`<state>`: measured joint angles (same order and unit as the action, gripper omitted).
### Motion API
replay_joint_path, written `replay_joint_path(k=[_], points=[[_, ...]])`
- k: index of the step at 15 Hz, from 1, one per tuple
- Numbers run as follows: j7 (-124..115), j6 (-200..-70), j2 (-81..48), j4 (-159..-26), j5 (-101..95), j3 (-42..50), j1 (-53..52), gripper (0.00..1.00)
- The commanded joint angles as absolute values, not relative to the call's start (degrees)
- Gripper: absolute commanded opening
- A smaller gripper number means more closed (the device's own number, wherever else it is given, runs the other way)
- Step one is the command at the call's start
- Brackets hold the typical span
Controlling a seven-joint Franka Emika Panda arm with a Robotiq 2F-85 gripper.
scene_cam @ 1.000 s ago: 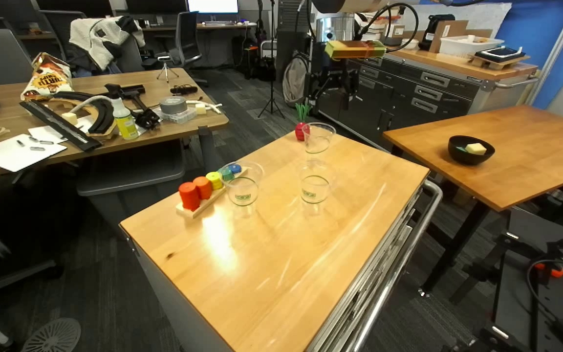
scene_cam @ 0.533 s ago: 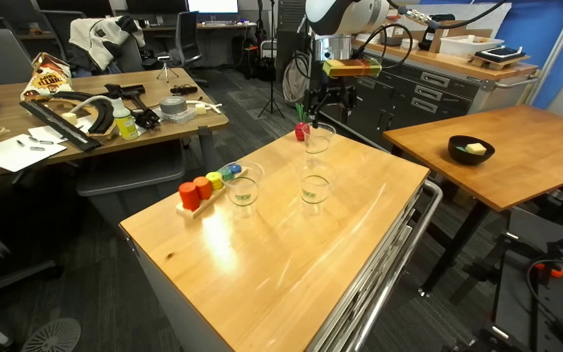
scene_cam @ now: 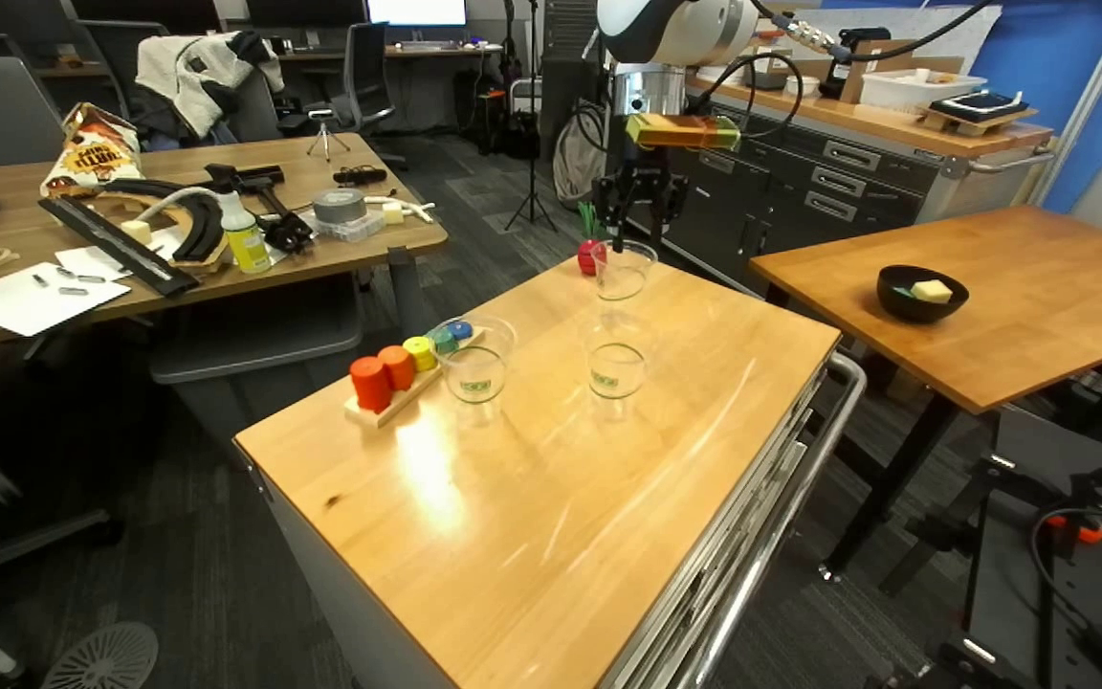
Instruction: Stack the clear cups
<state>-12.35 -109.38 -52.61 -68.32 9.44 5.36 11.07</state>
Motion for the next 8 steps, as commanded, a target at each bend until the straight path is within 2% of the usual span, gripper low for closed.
replay_joint_path(k=[1,2,5,8], points=[[-12.4,-107.7,-55.3,-63.9,10.8,4.5,11.9,0.31],[-12.3,-107.7,-55.9,-63.8,10.8,4.4,11.9,0.21],[-12.3,-107.7,-57.3,-63.3,10.8,4.2,11.8,0.01],[-12.7,-107.8,-57.4,-63.5,11.4,3.9,11.9,0.0]])
